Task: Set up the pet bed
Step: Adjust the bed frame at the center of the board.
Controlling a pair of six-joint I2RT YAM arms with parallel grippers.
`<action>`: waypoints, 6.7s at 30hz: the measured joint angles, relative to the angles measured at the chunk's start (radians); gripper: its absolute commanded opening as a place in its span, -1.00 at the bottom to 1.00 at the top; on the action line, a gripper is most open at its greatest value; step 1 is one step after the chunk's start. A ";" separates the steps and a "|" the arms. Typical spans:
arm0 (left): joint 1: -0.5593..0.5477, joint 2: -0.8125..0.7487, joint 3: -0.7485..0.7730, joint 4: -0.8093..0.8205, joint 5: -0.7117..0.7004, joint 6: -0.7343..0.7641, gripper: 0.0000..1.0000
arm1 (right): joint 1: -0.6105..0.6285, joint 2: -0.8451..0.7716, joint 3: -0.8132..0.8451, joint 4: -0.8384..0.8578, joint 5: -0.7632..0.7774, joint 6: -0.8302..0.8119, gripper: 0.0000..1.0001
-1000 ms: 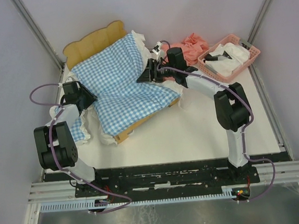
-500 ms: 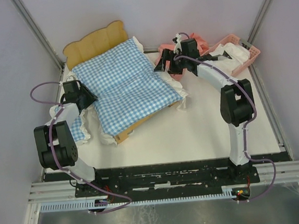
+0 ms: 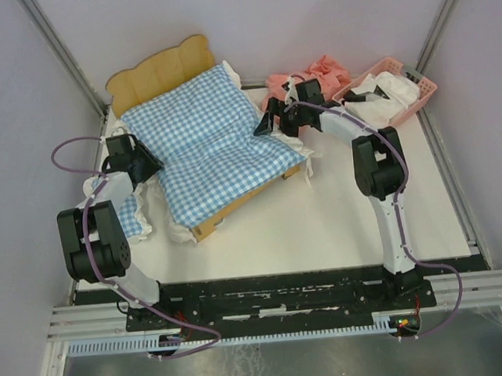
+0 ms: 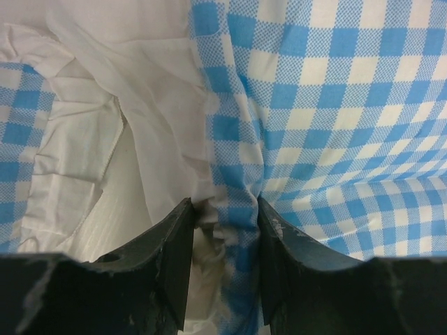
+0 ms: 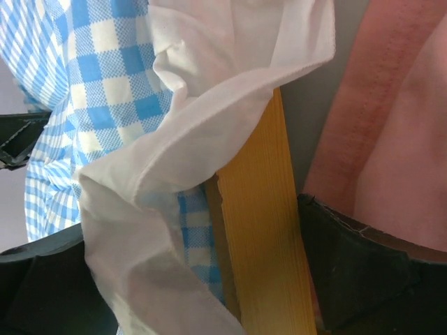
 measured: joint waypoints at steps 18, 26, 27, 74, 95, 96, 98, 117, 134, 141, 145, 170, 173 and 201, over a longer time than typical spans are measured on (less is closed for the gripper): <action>0.011 0.011 0.009 0.011 -0.035 0.038 -0.19 | -0.023 0.022 -0.229 0.501 -0.140 0.309 0.08; 0.011 0.015 0.015 0.006 -0.040 0.075 -0.20 | -0.011 -0.098 -0.402 0.668 -0.132 0.413 0.06; 0.011 0.015 0.015 0.006 -0.042 0.078 -0.20 | -0.009 -0.110 -0.409 0.674 -0.132 0.419 0.06; -0.240 -0.034 0.364 -0.079 -0.174 -0.043 0.30 | 0.421 -0.928 -1.390 0.671 0.664 0.520 0.30; -0.234 -0.789 -0.152 -0.480 -0.463 -0.427 0.34 | 0.280 -1.143 -0.874 0.080 0.805 -0.307 0.89; -0.234 -0.816 -0.174 -0.496 -0.464 -0.449 0.30 | 0.237 -1.099 -0.816 0.074 0.785 -0.352 0.83; -0.234 -0.871 -0.230 -0.522 -0.467 -0.481 0.22 | 0.162 -1.006 -0.713 0.069 0.749 -0.418 0.76; -0.234 -1.026 -0.462 -0.602 -0.439 -0.679 -0.29 | -0.139 -0.172 0.031 0.001 0.299 -0.661 -0.07; -0.229 -0.877 -0.527 -0.342 -0.490 -0.715 -0.29 | -0.150 -0.402 -0.354 0.179 0.261 -0.689 -0.84; -0.220 -0.806 -0.565 -0.152 -0.472 -0.700 -0.28 | -0.173 -0.628 -0.610 0.181 0.395 -0.639 -0.84; -0.220 -0.710 -0.556 -0.032 -0.444 -0.689 -0.28 | -0.199 -0.712 -0.693 0.171 0.451 -0.595 -0.83; -0.223 0.036 -0.010 0.206 -0.324 -0.693 -0.13 | -0.215 -0.974 -1.014 0.320 0.835 -0.210 -0.09; -0.223 0.056 0.021 0.170 -0.314 -0.694 0.06 | -0.216 -0.979 -1.010 0.290 0.860 -0.151 0.38; -0.227 -0.597 -0.256 -0.332 -0.158 -0.247 0.45 | 0.297 -1.282 -0.938 0.047 0.607 -0.415 0.63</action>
